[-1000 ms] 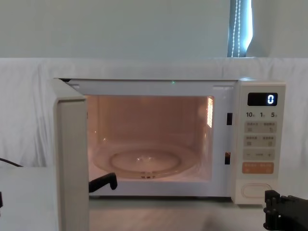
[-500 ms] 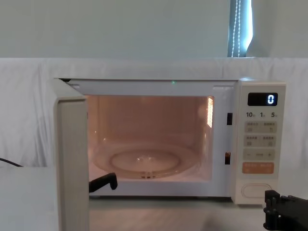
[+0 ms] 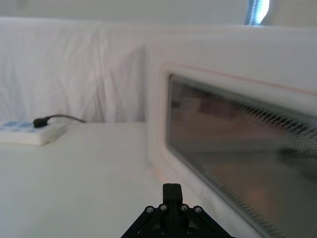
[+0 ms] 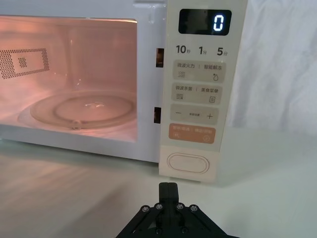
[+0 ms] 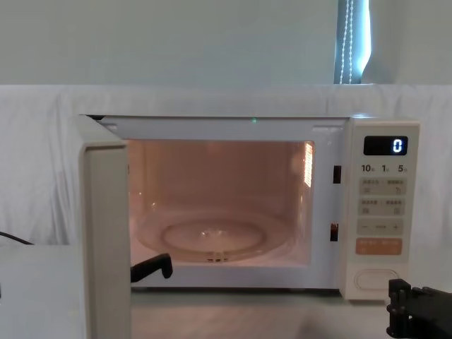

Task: Press the button to open the microwave door with one hand; close the microwave door with the other hand.

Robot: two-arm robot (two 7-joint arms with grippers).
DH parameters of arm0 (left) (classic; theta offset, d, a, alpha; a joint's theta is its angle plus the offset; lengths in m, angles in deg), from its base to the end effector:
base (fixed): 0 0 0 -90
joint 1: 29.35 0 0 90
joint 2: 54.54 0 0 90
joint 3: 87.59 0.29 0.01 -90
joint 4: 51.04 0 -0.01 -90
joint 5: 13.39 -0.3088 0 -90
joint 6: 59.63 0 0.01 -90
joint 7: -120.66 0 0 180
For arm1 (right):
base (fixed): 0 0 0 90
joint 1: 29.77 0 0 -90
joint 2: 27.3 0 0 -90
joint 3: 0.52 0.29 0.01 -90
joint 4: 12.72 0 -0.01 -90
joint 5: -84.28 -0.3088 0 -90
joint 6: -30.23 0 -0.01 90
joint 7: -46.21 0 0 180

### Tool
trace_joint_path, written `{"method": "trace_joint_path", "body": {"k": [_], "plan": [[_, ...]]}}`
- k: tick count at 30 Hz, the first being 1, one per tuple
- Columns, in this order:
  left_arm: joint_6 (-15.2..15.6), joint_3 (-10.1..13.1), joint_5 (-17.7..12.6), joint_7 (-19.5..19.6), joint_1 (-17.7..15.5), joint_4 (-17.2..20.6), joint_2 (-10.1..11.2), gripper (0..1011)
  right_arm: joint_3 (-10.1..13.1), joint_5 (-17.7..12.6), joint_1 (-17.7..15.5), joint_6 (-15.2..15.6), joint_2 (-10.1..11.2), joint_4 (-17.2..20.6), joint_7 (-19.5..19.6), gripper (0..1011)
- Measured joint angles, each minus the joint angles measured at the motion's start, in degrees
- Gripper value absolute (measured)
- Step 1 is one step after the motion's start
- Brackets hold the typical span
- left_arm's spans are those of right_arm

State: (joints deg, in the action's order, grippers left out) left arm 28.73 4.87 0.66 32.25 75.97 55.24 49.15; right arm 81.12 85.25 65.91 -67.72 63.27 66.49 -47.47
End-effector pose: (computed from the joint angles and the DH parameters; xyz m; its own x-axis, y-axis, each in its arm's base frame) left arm 0.2524 0.0365 -0.2840 0.1339 0.9907 -0.0260 -0.9907 0.1331 -0.0292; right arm 0.3520 0.0432 -0.3253 0.2083 -0.9771 0.0440 0.9767 0.2102 0.0443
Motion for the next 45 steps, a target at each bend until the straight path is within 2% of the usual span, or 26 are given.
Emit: {"method": "trace_joint_path", "body": {"k": [5, 11, 16, 24, 45], "plan": [[-0.44, 0.13, -0.58, 1.35, -0.31, 0.87, -0.39, 0, -0.01, 0.00, 0.00, 0.00, 0.00, 0.00, 0.00, 0], [0.86, 0.05, -0.09, 2.95, -1.98, 1.33, -1.18, 0, 0.00, 0.00, 0.00, 0.00, 0.00, 0.00, 0.00, 0], [1.86, -0.05, 0.04, 4.24, -4.82, 0.72, -2.13, 0, 0.00, 0.00, 0.00, 0.00, 0.00, 0.00, 0.00, 0], [1.98, 0.21, -0.74, 5.45, -7.63, 0.10, -2.72, 0, -0.01, 0.00, 0.00, 0.00, 0.00, 0.00, 0.00, 0], [0.78, 0.78, -1.58, 7.69, -9.29, 1.66, -2.51, 0, 0.00, 0.00, 0.00, 0.00, 0.00, 0.00, 0.00, 0]]}}
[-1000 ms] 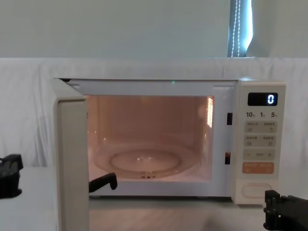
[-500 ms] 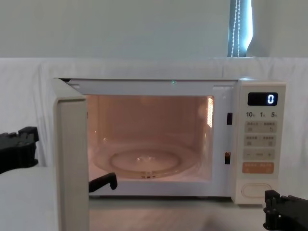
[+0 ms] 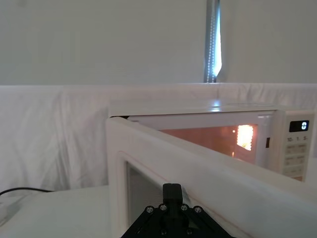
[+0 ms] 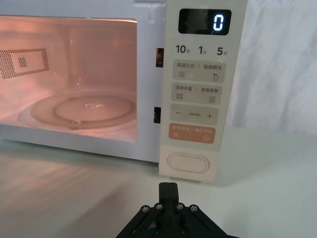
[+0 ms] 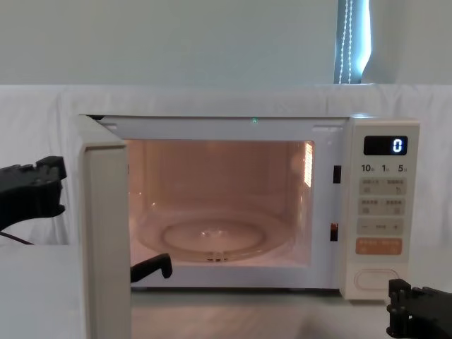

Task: Press the button to open the microwave door with one hand; close the microwave door with the other hand.

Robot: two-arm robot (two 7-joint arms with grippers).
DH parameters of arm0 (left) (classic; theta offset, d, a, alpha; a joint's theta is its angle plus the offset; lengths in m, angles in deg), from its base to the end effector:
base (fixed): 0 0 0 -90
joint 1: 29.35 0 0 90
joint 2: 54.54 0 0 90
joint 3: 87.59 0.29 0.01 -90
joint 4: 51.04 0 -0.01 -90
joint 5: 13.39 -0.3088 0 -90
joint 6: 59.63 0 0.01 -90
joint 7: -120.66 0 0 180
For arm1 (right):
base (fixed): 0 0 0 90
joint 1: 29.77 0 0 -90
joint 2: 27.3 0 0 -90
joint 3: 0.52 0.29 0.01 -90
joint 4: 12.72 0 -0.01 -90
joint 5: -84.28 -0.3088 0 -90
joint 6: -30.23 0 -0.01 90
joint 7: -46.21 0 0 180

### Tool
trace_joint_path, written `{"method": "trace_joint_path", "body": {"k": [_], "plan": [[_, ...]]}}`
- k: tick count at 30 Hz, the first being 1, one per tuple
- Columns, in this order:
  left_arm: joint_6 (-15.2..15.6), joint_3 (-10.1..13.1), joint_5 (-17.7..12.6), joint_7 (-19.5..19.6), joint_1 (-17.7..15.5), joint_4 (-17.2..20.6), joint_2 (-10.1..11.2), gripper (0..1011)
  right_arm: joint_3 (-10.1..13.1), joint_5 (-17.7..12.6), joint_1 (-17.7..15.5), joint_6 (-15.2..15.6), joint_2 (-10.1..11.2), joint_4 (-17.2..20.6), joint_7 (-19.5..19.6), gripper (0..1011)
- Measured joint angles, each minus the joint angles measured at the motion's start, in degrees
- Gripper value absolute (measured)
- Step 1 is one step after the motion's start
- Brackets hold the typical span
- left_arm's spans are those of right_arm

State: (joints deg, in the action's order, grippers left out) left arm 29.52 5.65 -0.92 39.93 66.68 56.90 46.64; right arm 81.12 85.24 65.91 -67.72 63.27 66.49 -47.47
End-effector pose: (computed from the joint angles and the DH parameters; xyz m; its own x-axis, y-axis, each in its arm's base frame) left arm 0.2930 0.0215 -0.2329 0.2746 0.9615 0.0074 -0.9404 0.2702 -0.2064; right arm 0.3520 0.0432 -0.3253 0.2083 -0.9771 0.0438 0.9767 0.2102 0.0443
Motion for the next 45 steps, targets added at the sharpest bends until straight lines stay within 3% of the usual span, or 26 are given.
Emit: {"method": "trace_joint_path", "body": {"k": [15, 26, 36, 45], "plan": [[0.77, 2.49, 0.09, 1.70, -4.79, -3.45, 0.73, 0, 0.00, 0.00, 0.00, 0.00, 0.00, 0.00, 0.00, 0], [-0.28, 4.11, -0.46, 1.91, -8.54, -6.89, 0.45, 0, 0.01, 0.00, 0.00, 0.00, 0.00, 0.00, 0.00, 0], [-0.53, 6.52, -1.17, 2.14, -12.00, -10.70, -0.87, 0, 0.01, 0.00, 0.00, 0.00, 0.00, 0.00, 0.00, 0], [-2.04, 8.52, -1.19, 2.07, -15.35, -14.80, -3.39, 0, 0.00, 0.00, 0.00, 0.00, 0.00, 0.00, 0.00, 0]]}}
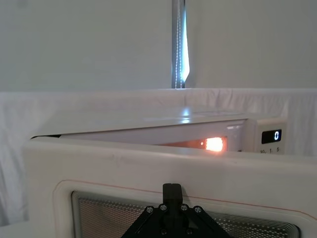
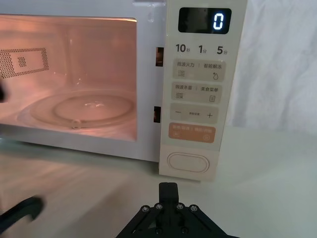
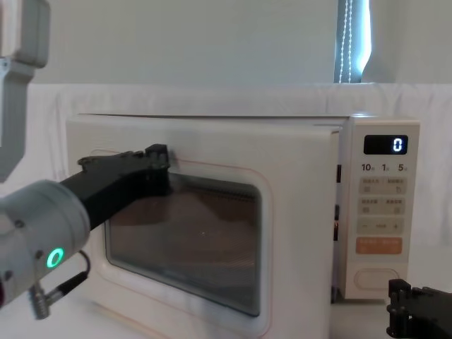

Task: Press the button to open the microwave door with one hand; close the microwave door with the other hand.

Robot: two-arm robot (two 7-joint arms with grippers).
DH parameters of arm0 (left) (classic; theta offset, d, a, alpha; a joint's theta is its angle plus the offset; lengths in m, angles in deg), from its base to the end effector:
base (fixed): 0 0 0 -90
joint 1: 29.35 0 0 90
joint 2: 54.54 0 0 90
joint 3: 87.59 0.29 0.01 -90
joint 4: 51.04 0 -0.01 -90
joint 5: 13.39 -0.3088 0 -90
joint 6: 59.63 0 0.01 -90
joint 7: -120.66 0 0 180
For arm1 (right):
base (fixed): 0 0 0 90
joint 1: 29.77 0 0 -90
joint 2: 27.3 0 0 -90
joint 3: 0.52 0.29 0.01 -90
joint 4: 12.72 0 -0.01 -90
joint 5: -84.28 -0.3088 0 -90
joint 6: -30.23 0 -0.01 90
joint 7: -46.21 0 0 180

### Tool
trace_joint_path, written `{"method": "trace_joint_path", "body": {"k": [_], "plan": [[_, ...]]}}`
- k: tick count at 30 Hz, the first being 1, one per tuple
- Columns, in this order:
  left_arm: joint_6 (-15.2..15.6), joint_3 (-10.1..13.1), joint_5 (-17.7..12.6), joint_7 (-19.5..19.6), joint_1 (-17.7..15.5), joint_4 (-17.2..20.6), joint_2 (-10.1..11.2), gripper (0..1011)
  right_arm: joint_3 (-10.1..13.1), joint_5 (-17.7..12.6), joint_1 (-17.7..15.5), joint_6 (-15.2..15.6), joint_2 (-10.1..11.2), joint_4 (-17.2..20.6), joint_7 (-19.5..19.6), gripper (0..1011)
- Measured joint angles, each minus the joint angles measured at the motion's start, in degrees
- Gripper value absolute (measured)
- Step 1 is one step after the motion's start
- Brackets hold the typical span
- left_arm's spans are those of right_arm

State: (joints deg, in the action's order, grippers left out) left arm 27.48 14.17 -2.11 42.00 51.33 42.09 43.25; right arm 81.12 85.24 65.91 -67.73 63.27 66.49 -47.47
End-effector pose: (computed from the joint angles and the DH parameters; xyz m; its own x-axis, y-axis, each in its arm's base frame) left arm 0.3644 -0.0281 -0.2326 0.4005 0.9161 0.0178 -0.8890 0.3932 -0.2349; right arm 0.3520 0.0432 -0.3253 0.2083 -0.9771 0.0438 0.9767 0.2102 0.0444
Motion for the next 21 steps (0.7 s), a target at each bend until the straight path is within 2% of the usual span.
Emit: {"method": "trace_joint_path", "body": {"k": [21], "plan": [[0.02, 2.08, 0.93, 0.21, -6.64, -7.29, -2.88, 0, 0.00, 0.00, 0.00, 0.00, 0.00, 0.00, 0.00, 0]]}}
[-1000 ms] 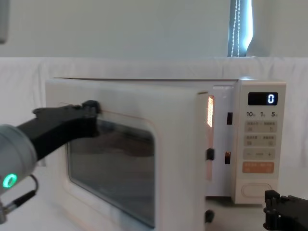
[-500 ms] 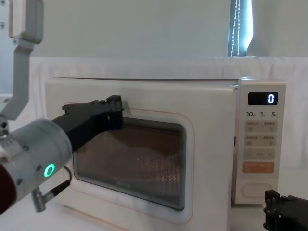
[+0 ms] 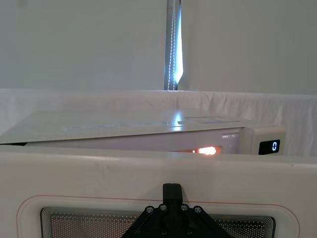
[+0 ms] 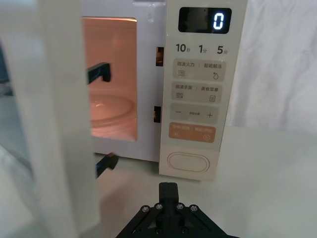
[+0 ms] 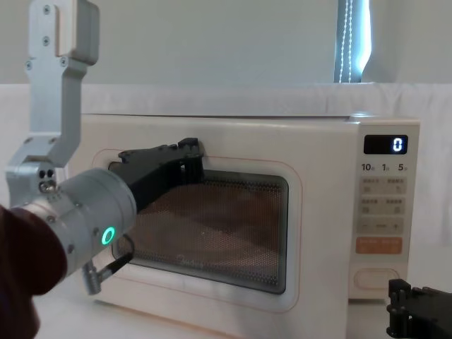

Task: Press the button to open the microwave door with one hand; close the microwave door with the other hand.

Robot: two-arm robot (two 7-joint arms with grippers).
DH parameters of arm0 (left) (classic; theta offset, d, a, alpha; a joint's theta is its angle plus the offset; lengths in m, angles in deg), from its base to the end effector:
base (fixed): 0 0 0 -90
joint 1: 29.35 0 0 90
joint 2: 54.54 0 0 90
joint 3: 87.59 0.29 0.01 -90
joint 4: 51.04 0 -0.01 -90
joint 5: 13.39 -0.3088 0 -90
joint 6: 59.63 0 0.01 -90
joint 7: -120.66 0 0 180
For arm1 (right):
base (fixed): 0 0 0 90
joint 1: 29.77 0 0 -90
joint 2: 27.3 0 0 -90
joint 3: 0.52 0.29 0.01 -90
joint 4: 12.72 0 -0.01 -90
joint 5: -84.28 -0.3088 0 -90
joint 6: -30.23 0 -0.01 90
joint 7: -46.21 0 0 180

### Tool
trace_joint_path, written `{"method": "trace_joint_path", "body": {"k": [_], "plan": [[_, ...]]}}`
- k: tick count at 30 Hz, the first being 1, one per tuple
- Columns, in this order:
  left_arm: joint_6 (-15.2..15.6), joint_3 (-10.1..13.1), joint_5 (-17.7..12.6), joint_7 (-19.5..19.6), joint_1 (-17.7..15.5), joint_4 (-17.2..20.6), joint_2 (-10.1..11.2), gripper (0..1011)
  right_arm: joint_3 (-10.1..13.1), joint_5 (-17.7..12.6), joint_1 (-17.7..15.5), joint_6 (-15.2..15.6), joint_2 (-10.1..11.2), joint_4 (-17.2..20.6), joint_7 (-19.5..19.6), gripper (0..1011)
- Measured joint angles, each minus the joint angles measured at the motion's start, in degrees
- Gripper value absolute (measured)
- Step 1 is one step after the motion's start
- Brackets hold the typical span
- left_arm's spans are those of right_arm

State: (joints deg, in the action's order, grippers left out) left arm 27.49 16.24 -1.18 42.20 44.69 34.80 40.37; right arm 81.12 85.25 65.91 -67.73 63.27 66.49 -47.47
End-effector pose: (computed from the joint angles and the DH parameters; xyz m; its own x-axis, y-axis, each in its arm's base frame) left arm 0.3958 -0.0502 -0.2281 0.4303 0.9025 -0.0170 -0.8792 0.4147 -0.2344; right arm 0.3520 0.0432 -0.3253 0.2083 -0.9771 0.0440 0.9767 0.2102 0.0444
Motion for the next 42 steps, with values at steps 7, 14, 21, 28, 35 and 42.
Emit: {"method": "trace_joint_path", "body": {"k": [7, 14, 21, 28, 35, 42], "plan": [[-0.18, 0.22, -0.04, -0.20, -2.36, -2.68, -0.75, 0, 0.00, 0.00, 0.00, 0.00, 0.00, 0.00, 0.00, 0], [-0.38, 0.30, -0.19, -0.41, -4.36, -5.17, -1.32, 0, 0.00, 0.00, 0.00, 0.00, 0.00, 0.00, 0.00, 0], [-0.49, 0.38, -0.17, -0.41, -5.55, -7.12, -1.90, 0, 0.00, 0.00, 0.00, 0.00, 0.00, 0.00, 0.00, 0], [-1.10, 0.45, -0.16, -0.48, -7.16, -9.70, -2.67, 0, 0.00, 0.00, 0.00, 0.00, 0.00, 0.00, 0.00, 0], [-1.85, 0.48, -0.38, -0.54, -8.71, -11.64, -3.24, 0, 0.00, 0.00, 0.00, 0.00, 0.00, 0.00, 0.00, 0], [-2.33, 0.54, -0.59, -0.51, -10.02, -12.98, -3.78, 0, 0.00, 0.00, 0.00, 0.00, 0.00, 0.00, 0.00, 0]]}}
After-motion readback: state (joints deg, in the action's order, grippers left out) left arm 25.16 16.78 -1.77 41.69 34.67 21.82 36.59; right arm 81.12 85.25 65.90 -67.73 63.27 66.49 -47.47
